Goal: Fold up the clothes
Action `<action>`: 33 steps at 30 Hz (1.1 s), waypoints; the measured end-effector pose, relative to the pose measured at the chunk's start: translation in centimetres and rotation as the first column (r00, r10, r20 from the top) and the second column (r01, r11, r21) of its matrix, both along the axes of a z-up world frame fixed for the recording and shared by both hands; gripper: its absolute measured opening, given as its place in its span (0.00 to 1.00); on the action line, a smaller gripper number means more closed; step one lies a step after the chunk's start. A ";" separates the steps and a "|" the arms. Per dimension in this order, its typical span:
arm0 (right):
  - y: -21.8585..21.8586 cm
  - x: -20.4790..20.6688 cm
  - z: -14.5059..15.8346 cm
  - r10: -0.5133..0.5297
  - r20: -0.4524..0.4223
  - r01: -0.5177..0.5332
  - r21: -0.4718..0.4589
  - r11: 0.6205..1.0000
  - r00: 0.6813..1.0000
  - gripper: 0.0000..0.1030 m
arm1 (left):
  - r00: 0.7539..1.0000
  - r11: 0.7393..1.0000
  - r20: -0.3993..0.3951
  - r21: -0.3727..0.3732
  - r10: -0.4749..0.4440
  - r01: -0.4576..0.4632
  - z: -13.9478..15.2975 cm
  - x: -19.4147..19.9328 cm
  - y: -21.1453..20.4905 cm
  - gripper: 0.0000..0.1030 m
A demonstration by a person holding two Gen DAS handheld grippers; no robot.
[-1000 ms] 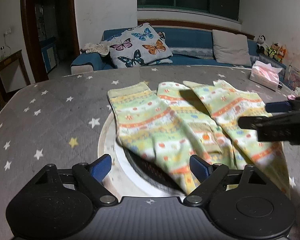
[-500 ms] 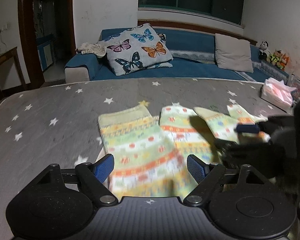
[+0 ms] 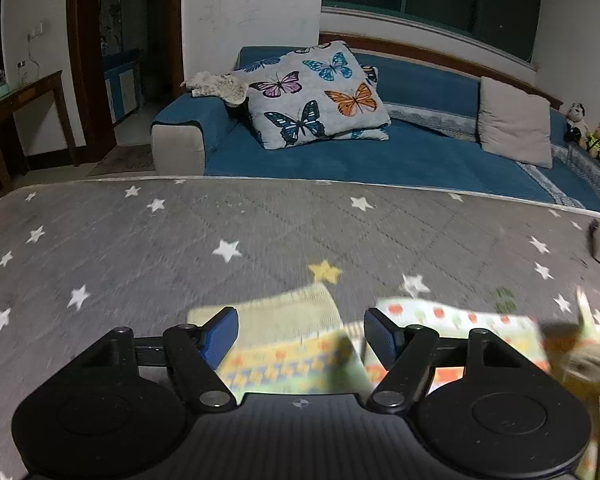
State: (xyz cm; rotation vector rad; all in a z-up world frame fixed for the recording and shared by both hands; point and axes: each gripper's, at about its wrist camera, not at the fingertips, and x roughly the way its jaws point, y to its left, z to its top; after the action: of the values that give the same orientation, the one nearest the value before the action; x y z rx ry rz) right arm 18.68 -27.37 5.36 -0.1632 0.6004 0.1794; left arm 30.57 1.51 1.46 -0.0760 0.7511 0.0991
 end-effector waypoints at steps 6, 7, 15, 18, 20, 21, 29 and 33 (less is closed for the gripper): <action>-5.8 -3.4 1.5 -0.116 0.024 0.114 0.058 0.992 0.993 0.03 | 0.998 0.998 -0.046 0.037 0.043 -0.042 -1.6 1.8 -0.2 0.64; -6.6 -4.0 1.6 -0.142 0.027 0.140 0.060 0.988 0.990 0.03 | 0.998 0.998 -0.039 0.047 0.041 -0.039 -1.6 1.8 -0.2 0.61; -12.8 -7.9 1.2 -0.322 -0.013 0.321 0.113 0.940 0.947 0.03 | 0.999 0.999 0.000 0.012 0.045 -0.045 -0.7 0.2 2.1 0.12; -14.2 -9.5 0.9 -0.361 -0.024 0.361 0.112 0.926 0.932 0.03 | 0.997 0.997 0.043 0.001 0.071 -0.071 0.5 -1.9 3.5 0.12; -14.8 -10.2 0.7 -0.356 -0.044 0.359 0.131 0.924 0.933 0.03 | 0.992 0.995 0.081 -0.028 0.097 -0.095 1.8 -4.2 4.8 0.11; -14.9 -10.4 0.6 -0.341 -0.055 0.346 0.142 0.927 0.938 0.03 | 0.989 0.994 0.099 -0.041 0.108 -0.104 2.4 -5.4 5.5 0.11; -11.3 -9.1 -0.8 -0.194 -0.099 0.212 0.235 0.949 0.976 0.22 | 0.961 0.977 0.182 -0.091 0.206 -0.192 4.7 -15.2 10.4 0.11; -7.9 -8.0 -1.6 -0.089 -0.103 0.107 0.183 0.977 0.991 0.35 | 0.940 0.957 0.195 -0.122 0.281 -0.261 4.7 -19.6 12.9 0.11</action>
State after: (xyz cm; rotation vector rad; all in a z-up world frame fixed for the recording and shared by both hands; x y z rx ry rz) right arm 10.70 -35.27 3.73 0.0586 0.6800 0.1478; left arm 11.00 14.36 6.12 -0.2776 0.5294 0.3145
